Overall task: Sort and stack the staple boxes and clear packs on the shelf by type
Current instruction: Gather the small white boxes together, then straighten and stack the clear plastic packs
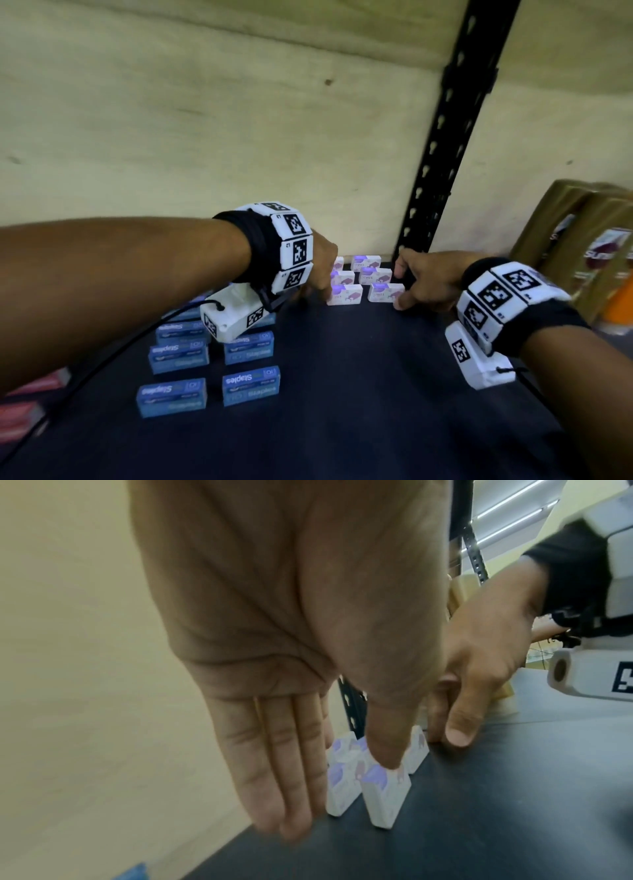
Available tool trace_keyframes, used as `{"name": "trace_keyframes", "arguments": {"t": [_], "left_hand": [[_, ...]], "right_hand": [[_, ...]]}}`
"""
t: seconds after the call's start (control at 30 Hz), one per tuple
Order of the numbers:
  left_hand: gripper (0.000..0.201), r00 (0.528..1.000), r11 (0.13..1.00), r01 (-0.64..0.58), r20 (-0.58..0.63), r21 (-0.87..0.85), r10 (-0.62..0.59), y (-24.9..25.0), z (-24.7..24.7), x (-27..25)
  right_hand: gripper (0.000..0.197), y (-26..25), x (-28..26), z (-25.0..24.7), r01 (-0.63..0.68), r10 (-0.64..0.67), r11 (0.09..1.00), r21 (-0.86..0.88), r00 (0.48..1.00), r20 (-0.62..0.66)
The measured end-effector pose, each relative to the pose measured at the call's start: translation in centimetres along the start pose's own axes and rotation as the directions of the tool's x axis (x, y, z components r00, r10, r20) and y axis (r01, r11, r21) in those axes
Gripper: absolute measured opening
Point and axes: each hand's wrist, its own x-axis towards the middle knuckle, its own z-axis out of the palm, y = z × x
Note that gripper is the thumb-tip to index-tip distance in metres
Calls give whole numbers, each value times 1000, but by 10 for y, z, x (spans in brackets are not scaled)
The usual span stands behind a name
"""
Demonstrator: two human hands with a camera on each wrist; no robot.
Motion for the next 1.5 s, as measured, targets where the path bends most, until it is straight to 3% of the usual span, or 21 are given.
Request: {"name": "trace_keyframes", "arguments": {"t": [0.13,0.23,0.43,0.67,0.87,1.0,1.07,1.2,1.33,1.5], "left_hand": [[46,993,989,-16,-117,147,33,-11,-24,-38],[47,979,990,1,-200,141,27,-34,-43,-76],[51,950,973,142,-302,179,-83,-102,-58,-173],[65,820,841,437,-526,319,-226,-190,-24,-318],[71,728,816,539,-604,211,-324,-233,36,-421],[86,713,794,594,-541,128,-446,-255,79,-460],[84,706,782,617,-501,88,-501,-264,97,-472],[56,707,797,604,-458,-3,-539,-274,121,-483],[54,718,819,572,-459,-39,-524,-284,145,-485],[62,690,826,546,-486,-138,-537,-291,159,-486]], "right_hand": [[63,-21,-24,-9,-17,36,978,-208,995,91],[34,-45,-34,-24,59,-47,940,-335,998,42],[48,-114,-58,-48,268,-301,937,-222,944,-132],[75,-263,-106,-17,631,-641,761,-150,698,-319],[72,-379,-158,31,819,-815,548,-168,478,-326],[68,-433,-187,66,875,-880,446,-190,389,-274],[68,-449,-198,78,887,-901,416,-201,373,-221],[59,-467,-209,95,903,-922,380,-202,354,-156],[43,-473,-216,103,900,-927,375,-221,364,-91],[37,-473,-221,104,895,-932,353,-273,361,-23]]}}
